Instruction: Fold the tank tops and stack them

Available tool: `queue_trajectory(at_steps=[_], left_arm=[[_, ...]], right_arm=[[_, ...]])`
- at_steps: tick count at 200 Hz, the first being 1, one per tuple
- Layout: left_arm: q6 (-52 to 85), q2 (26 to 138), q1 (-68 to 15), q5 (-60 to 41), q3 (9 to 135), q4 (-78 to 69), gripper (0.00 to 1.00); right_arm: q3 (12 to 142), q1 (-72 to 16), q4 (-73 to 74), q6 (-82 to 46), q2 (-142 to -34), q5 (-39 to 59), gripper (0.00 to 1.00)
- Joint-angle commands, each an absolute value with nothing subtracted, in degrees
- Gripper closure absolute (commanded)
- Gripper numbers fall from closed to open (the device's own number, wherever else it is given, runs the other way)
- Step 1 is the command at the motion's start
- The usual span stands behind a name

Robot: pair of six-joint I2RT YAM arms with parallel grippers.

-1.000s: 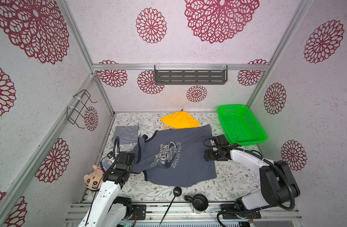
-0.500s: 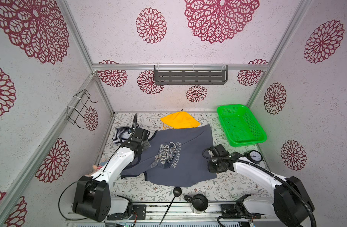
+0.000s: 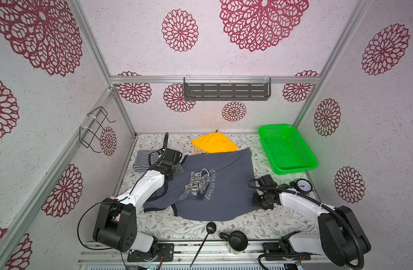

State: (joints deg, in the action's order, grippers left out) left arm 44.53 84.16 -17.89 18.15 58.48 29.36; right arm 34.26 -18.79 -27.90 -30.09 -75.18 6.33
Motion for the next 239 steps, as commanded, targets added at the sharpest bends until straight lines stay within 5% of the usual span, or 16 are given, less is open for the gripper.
queue_trajectory(at_steps=[1,55,80,117,153,198,239], left_arm=[[42.3,85.7,-17.6,18.9,61.7,28.5,0.28],[37.1,98.2,-13.2,18.2,71.1,26.7,0.16],[35.3,101.9,-10.5,19.4,73.6,26.6,0.14],[35.2,108.3,-8.3,14.7,76.3,24.6,0.17],[35.9,111.7,-8.2,13.6,77.8,24.0,0.26],[36.8,111.7,-8.2,13.3,77.2,24.0,0.27],[35.8,108.5,-8.0,14.6,76.1,24.9,0.27]], right_arm=[[31.4,-11.9,-30.9,-30.2,-77.7,-2.6,0.78],[38.7,-7.0,-34.8,-27.5,-68.3,-10.1,0.79],[46.3,-10.2,-35.5,-25.7,-68.2,-8.0,0.71],[57.0,-19.5,-27.2,-21.6,-82.4,-6.5,0.59],[70.9,-19.7,-17.9,-16.0,-100.4,-5.6,0.85],[88.2,-19.1,-19.6,-12.4,-120.3,-5.7,0.88],[91.9,-14.1,-22.9,-14.4,-126.9,-6.1,0.88]])
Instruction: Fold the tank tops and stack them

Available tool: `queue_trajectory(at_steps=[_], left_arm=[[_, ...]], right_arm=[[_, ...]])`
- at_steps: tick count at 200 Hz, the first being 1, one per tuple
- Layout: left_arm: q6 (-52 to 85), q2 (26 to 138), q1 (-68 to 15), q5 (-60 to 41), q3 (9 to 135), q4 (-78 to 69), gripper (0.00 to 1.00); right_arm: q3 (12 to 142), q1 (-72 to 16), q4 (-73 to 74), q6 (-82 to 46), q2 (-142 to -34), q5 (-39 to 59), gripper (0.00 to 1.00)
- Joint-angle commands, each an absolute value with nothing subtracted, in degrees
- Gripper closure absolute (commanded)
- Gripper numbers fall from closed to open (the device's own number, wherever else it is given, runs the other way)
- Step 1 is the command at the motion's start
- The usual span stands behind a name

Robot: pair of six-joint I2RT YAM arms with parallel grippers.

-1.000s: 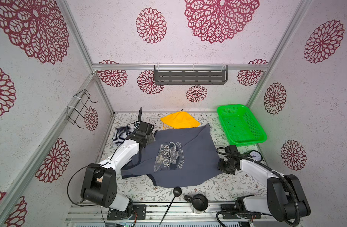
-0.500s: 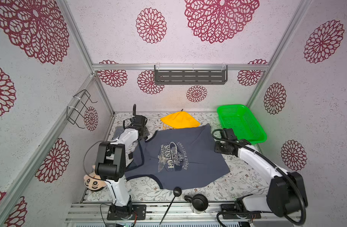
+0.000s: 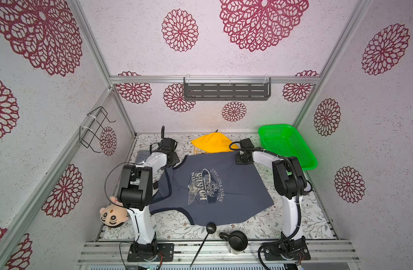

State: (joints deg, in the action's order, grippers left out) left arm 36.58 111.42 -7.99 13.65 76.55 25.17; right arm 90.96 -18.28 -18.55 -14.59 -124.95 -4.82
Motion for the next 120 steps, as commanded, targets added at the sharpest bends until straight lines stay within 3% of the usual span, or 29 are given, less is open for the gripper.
queue_trajectory(at_steps=[1,72,93,120], left_arm=[[35.8,108.5,-8.0,14.6,76.1,24.9,0.27],[34.6,104.6,-7.7,16.9,75.8,26.8,0.27],[34.3,104.4,-7.6,17.0,76.0,27.2,0.27],[35.4,106.0,-8.4,14.5,77.0,27.3,0.28]], right_arm=[[91.8,-13.9,-22.9,-14.3,-126.9,-6.1,0.88],[86.0,-4.7,-22.7,-13.5,-120.4,-9.7,0.88],[86.8,-4.7,-22.6,-12.6,-117.5,-8.6,0.87],[86.9,-8.4,-22.1,-10.9,-112.1,-3.7,0.79]])
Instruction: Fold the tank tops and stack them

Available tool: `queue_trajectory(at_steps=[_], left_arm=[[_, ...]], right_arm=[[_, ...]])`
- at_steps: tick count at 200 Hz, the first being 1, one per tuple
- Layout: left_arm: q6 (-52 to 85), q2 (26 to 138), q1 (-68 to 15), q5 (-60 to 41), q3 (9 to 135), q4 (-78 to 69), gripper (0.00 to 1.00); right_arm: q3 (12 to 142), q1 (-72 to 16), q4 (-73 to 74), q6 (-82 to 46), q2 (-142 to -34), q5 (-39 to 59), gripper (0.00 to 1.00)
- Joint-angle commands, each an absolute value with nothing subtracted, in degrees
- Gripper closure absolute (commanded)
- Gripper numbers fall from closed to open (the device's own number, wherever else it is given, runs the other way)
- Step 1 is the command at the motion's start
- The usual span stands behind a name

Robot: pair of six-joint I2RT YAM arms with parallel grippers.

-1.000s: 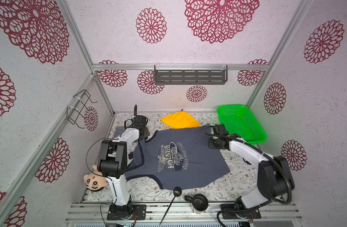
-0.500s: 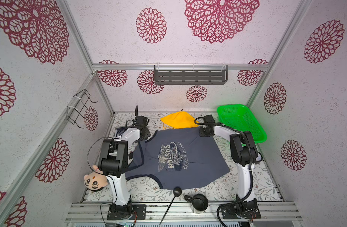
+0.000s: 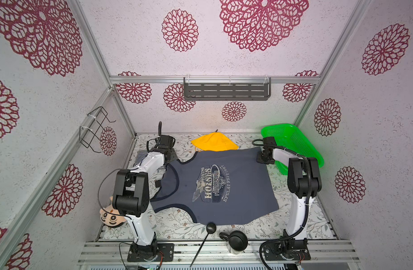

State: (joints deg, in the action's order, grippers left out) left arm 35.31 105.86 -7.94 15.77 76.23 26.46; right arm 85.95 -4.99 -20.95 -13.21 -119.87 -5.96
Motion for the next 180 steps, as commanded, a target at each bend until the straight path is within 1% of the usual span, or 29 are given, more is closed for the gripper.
queue_trajectory(at_steps=[1,23,46,57,80,108,118,131,159,180], left_arm=[[35.4,106.1,-8.5,14.4,77.1,27.3,0.28],[35.6,108.3,-11.4,14.4,78.7,27.5,0.3],[37.2,110.9,-13.5,12.9,79.5,26.8,0.35],[37.8,111.9,-14.0,12.3,79.4,26.2,0.4],[39.0,114.6,-14.2,10.5,78.4,24.6,0.47],[39.5,116.0,-14.2,10.4,77.6,23.6,0.6],[39.4,116.7,-14.2,10.3,77.6,23.2,0.67],[39.8,118.0,-13.8,9.9,77.9,22.7,0.72],[40.5,122.0,-12.7,8.7,80.7,22.4,0.77],[41.0,124.6,-11.3,7.9,83.6,22.8,0.77]], right_arm=[[86.9,-8.6,-22.1,-10.8,-112.0,-3.6,0.79],[86.6,-13.8,-23.4,-9.6,-108.9,-1.3,0.75],[83.5,-17.4,-24.0,-10.2,-107.5,0.3,0.76],[81.2,-18.0,-23.6,-11.2,-107.3,0.7,0.78],[76.0,-18.5,-22.3,-12.5,-106.6,1.0,0.79],[70.3,-18.5,-21.6,-13.0,-104.2,-0.1,0.8],[68.4,-18.4,-21.4,-13.0,-103.2,-0.9,0.8],[66.5,-17.9,-21.0,-13.1,-102.6,-1.9,0.81],[65.6,-16.9,-20.0,-13.2,-103.4,-2.5,0.81],[67.8,-15.5,-19.1,-12.9,-107.1,-2.9,0.82]])
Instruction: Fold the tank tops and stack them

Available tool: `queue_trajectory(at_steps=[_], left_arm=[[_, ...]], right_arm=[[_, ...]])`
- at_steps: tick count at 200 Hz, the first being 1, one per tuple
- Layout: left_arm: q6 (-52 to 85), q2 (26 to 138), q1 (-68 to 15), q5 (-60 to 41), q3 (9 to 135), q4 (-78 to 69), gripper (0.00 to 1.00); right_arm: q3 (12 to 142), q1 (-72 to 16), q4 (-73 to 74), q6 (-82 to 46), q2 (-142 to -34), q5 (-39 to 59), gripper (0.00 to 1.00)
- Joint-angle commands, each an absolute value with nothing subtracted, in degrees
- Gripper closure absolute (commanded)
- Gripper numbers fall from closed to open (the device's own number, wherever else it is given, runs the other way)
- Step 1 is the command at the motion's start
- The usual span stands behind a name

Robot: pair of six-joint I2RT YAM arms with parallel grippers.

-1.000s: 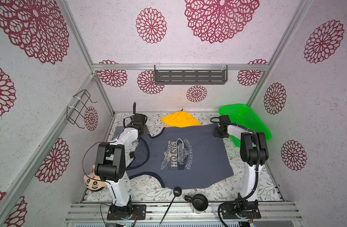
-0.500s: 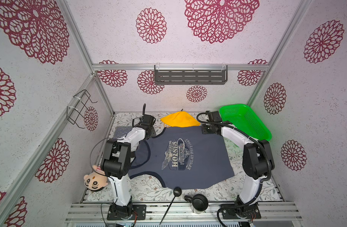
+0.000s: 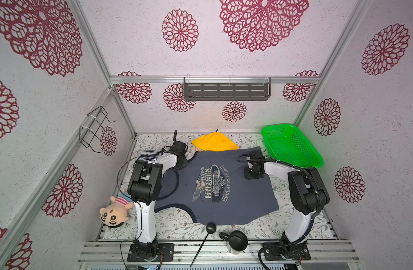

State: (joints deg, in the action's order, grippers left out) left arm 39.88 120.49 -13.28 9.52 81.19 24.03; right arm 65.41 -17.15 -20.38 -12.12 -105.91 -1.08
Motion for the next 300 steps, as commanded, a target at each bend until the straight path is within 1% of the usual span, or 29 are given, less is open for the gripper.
queue_trajectory(at_steps=[1,53,70,77,88,94,96,106,115,125,137,157,172,191,210,250,300], left_arm=[[41.1,124.7,-11.3,7.9,83.7,22.8,0.77],[40.5,127.0,-9.6,9.5,89.9,23.9,0.78],[39.7,127.1,-9.1,10.1,91.7,24.0,0.78],[39.4,126.9,-8.9,10.3,92.2,24.1,0.77],[38.8,125.8,-8.9,10.6,92.5,24.1,0.73],[38.5,124.8,-9.0,10.8,92.3,24.3,0.7],[38.3,124.4,-9.0,10.9,92.2,24.3,0.68],[37.8,122.1,-9.5,11.1,91.4,24.3,0.55],[37.1,119.8,-10.1,11.6,90.4,24.3,0.44],[36.3,117.0,-11.0,12.7,89.3,25.0,0.37],[36.0,113.3,-12.1,13.0,87.5,26.3,0.33],[36.4,104.8,-14.8,13.4,81.3,26.1,0.3],[37.7,99.5,-17.1,13.1,75.7,25.8,0.29],[40.6,94.1,-19.6,12.1,67.7,24.9,0.29],[43.7,90.2,-21.5,11.6,59.9,22.0,0.29],[45.7,87.6,-22.4,11.3,52.5,19.5,0.3],[45.5,88.0,-22.4,11.5,52.4,18.9,0.3]], right_arm=[[67.9,-15.4,-19.1,-12.9,-107.4,-2.9,0.82],[80.4,-12.4,-17.7,-13.8,-118.0,-2.4,0.83],[84.2,-11.8,-18.0,-13.8,-119.0,-1.9,0.83],[85.3,-11.6,-19.2,-13.5,-118.2,-1.6,0.81],[85.6,-11.7,-21.5,-12.8,-115.2,-2.2,0.77],[85.1,-11.7,-23.2,-12.5,-112.9,-2.7,0.71],[84.9,-11.7,-23.9,-12.4,-112.1,-2.9,0.7],[83.3,-11.7,-28.6,-12.3,-107.8,-4.1,0.55],[80.8,-12.0,-33.0,-13.1,-103.4,-5.6,0.46],[76.8,-12.7,-36.9,-14.4,-98.0,-6.7,0.4],[72.4,-13.5,-41.9,-16.5,-91.8,-7.6,0.37],[65.6,-14.9,-49.3,-21.6,-81.6,-7.8,0.39],[61.1,-16.7,-53.7,-26.2,-75.0,-6.8,0.45],[56.3,-19.2,-58.3,-31.6,-69.1,-5.9,0.52],[51.1,-20.3,-59.1,-36.3,-64.6,-4.4,0.56],[41.6,-21.3,-52.3,-41.3,-63.1,-1.5,0.56],[36.8,-21.4,-39.4,-43.2,-65.1,-0.9,0.59]])
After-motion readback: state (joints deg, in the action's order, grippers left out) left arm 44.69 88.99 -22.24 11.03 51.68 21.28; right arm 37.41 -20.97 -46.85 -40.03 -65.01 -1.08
